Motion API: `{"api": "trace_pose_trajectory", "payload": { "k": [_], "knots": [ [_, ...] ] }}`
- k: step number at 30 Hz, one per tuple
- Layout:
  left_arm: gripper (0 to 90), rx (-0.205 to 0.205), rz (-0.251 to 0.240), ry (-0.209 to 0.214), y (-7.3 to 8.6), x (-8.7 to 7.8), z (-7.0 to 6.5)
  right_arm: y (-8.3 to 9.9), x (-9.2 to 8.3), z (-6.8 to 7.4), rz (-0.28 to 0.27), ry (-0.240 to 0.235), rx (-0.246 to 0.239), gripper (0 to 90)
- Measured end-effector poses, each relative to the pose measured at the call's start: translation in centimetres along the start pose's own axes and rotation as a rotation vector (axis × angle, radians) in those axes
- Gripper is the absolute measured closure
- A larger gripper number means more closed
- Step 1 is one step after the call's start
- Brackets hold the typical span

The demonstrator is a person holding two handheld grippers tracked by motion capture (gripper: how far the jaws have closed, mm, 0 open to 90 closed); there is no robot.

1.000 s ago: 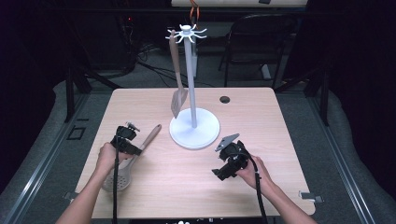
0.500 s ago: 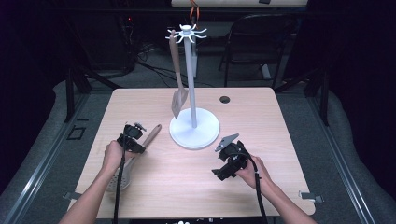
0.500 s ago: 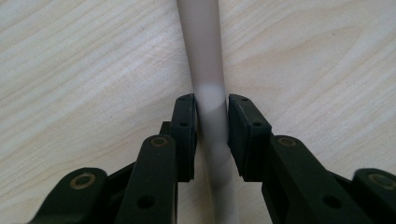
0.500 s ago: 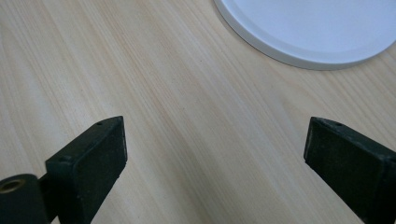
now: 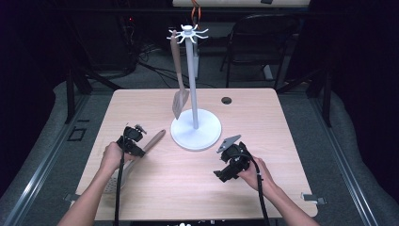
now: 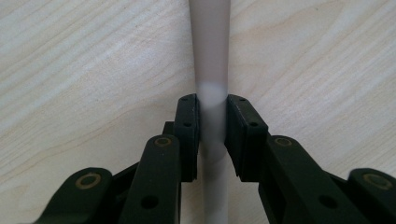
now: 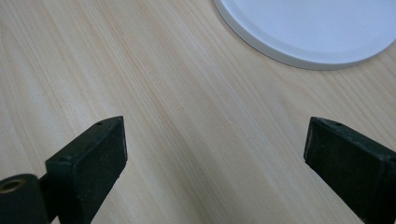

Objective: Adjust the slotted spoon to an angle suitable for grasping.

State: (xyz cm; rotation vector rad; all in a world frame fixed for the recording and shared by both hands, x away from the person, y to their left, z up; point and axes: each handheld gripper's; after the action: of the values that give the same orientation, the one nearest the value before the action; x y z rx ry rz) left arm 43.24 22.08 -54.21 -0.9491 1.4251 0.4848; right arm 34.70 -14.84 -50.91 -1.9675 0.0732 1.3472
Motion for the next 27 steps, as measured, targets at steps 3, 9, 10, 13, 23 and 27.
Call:
{"api": "trace_pose_trajectory", "payload": {
  "k": [3, 9, 10, 13, 23, 27],
  "knots": [
    [73.8, 0.009, 0.011, -0.007, -0.2, 0.2, -0.2, 0.0, 0.0, 0.0, -0.002, 0.001, 0.001, 5.4],
    [72.9, 0.024, 0.031, -0.052, -0.7, 0.8, -0.7, 0.0, 0.0, 0.0, -0.001, 0.001, -0.002, 5.4],
    [72.9, 0.027, 0.036, -0.052, -0.8, 0.8, -0.7, 0.0, 0.0, 0.0, -0.001, 0.001, -0.001, 5.4],
    [74.0, 0.025, 0.045, -0.057, -1.0, 0.8, -0.8, 0.0, 0.1, 0.0, -0.008, -0.003, 0.007, 5.5],
    [75.0, 0.005, -0.010, -0.016, -0.4, 0.3, -0.2, 0.1, 0.1, 0.0, -0.005, -0.003, 0.011, 5.5],
    [74.9, -0.023, -0.063, 0.003, 0.2, -0.2, 0.3, 0.0, 0.2, 0.0, -0.010, -0.005, 0.011, 5.5]
  ]
}}
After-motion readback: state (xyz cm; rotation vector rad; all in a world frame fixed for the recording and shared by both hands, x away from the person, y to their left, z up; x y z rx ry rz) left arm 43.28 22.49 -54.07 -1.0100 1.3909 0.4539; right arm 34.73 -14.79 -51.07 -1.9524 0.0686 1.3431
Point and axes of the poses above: each handheld gripper's, and its own axes: x roughly forward along the jaws, y roughly out of its underside, z roughly to its left, and after that the axes turned 6 degrees about y, right-handed
